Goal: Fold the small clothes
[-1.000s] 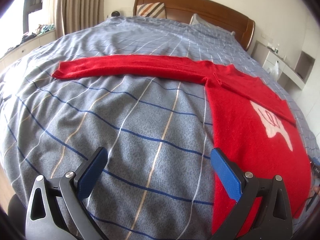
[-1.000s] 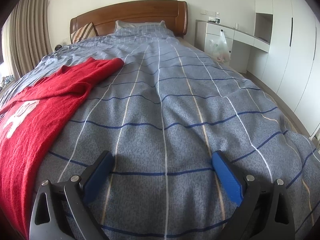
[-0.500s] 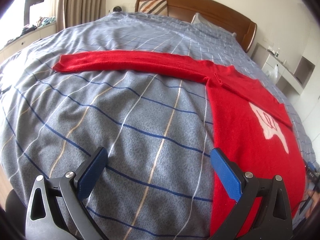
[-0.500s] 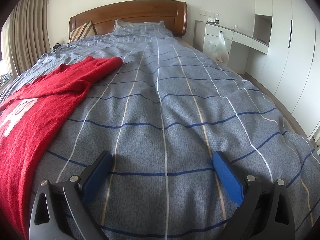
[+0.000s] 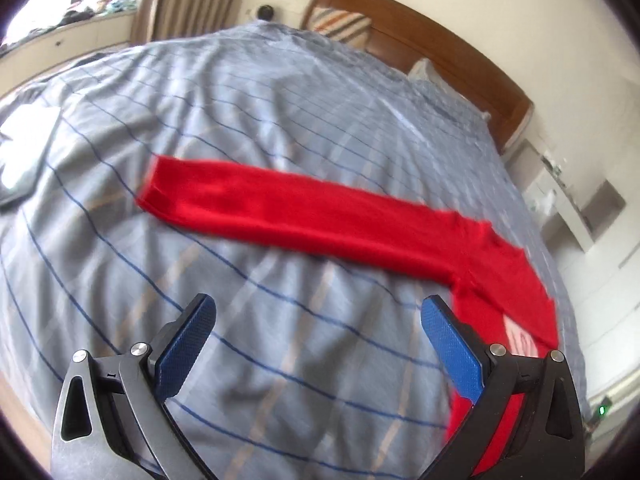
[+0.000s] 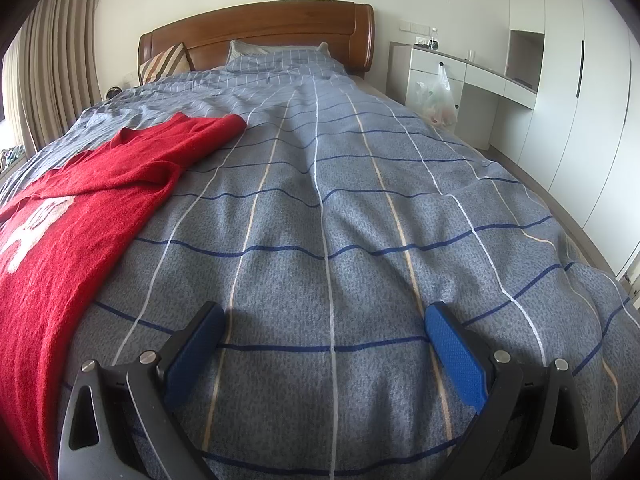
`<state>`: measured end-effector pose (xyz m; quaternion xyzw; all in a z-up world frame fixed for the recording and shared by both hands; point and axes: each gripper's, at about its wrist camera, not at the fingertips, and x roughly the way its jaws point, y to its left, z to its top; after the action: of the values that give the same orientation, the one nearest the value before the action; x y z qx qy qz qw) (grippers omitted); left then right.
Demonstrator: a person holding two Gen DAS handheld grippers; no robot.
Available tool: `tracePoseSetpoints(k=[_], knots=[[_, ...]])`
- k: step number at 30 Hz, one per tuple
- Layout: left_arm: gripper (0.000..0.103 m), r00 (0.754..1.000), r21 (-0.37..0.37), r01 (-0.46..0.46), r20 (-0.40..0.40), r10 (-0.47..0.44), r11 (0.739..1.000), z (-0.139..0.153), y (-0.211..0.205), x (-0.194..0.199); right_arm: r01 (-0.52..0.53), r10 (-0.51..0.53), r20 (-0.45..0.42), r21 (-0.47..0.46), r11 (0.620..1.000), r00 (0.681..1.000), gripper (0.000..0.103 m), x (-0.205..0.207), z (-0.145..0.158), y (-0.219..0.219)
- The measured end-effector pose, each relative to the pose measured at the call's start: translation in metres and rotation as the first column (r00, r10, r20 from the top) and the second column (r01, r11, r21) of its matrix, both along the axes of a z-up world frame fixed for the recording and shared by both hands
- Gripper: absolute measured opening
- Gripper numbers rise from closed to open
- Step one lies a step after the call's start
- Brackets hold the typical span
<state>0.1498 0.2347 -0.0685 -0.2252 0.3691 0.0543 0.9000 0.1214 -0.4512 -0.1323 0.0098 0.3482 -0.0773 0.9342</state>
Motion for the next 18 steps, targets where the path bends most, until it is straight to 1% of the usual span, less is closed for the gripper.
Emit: tracePoseSetpoints(k=[2,4,6,8,10,11,12,13,15,18], knots=[[0.102,0.993,0.008,-0.108,-0.037,0.108,0.994,-0.003,0.045,0.018,0.002,-0.002,0.002,-0.006,1.000,1.000,0.100,0.000,0.000,0.001],[0.102,0.979,-0.030,-0.172,-0.113,0.167,0.985,-0.016,0.081,0.039,0.005,-0.005,0.004,-0.015,1.000,1.000,0.100,0.000,0.001,0.002],[0.101,0.970,-0.081,-0.179,-0.179,0.163,0.980,-0.032,0.101,0.055,0.008,-0.008,0.003,-0.024,1.000,1.000,0.100,0.001,0.000,0.003],[0.094,0.967,-0.133,-0.172,-0.213,0.141,0.976,-0.046,0.109,0.069,0.010,-0.010,0.003,-0.027,1.000,1.000,0.100,0.001,0.000,0.003],[0.070,0.967,-0.159,-0.160,-0.224,0.122,0.974,-0.054,0.107,0.077,0.011,-0.010,0.002,-0.029,1.000,1.000,0.100,0.001,0.000,0.003],[0.060,0.968,-0.151,-0.146,-0.225,0.110,0.978,-0.055,0.103,0.081,0.011,-0.011,0.002,-0.030,0.999,1.000,0.100,0.002,0.000,0.003],[0.032,0.970,-0.138,-0.130,-0.222,0.097,0.982,-0.054,0.099,0.084,0.013,-0.013,0.003,-0.034,0.999,1.000,0.100,0.001,0.000,0.004],[0.010,0.972,-0.123,-0.116,-0.218,0.087,0.986,-0.051,0.095,0.087,0.015,-0.014,0.003,-0.037,0.999,1.000,0.100,0.001,0.000,0.005],[0.006,0.979,-0.068,-0.091,-0.189,0.076,0.994,-0.033,0.084,0.090,0.017,-0.017,0.004,-0.043,0.999,1.000,0.100,0.002,0.000,0.006],[0.005,0.994,0.042,-0.006,-0.105,0.011,0.999,0.018,0.051,0.098,0.016,-0.016,0.005,-0.041,0.999,1.000,0.100,0.002,-0.001,0.006]])
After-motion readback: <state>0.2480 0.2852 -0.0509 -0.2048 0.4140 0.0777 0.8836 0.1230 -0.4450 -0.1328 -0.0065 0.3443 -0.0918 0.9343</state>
